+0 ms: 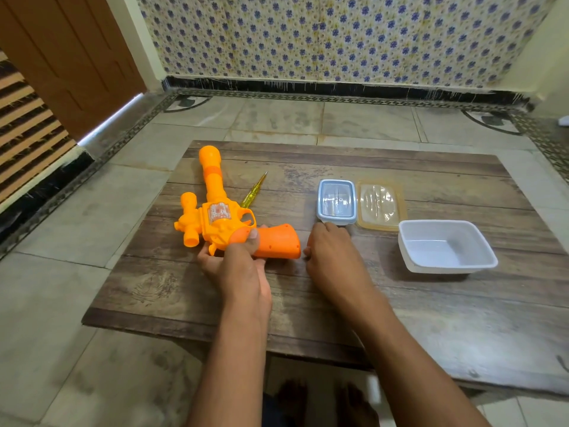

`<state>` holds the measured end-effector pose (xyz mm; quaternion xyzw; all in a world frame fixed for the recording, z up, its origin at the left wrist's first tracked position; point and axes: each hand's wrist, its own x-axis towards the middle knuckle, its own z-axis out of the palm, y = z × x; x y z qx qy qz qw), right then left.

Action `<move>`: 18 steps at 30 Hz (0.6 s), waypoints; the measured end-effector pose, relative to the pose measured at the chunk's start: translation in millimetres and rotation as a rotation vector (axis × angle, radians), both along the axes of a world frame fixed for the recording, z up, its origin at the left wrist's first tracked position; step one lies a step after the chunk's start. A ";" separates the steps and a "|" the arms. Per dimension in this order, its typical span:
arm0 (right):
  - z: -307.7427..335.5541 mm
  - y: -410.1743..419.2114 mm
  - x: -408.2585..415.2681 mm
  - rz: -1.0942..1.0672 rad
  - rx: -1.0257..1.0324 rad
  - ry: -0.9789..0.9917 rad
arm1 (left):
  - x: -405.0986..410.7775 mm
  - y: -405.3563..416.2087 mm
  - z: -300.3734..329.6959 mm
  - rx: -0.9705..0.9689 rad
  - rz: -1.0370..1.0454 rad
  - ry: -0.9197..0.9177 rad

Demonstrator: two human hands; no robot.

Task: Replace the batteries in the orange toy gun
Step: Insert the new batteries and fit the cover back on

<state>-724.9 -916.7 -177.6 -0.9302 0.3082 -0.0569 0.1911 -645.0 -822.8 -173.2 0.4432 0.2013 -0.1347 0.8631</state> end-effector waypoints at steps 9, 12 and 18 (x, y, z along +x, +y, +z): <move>7.9 0.3 -3.7 -0.132 0.070 -0.624 | -7.6 -9.3 1.7 -0.029 0.037 -0.031; 6.4 0.0 -5.1 -0.115 0.047 -0.745 | -5.9 -9.7 -2.3 -0.038 0.037 -0.024; -1.4 -0.3 2.7 -0.035 0.030 -0.771 | -8.1 -14.3 -3.9 -0.034 0.043 -0.030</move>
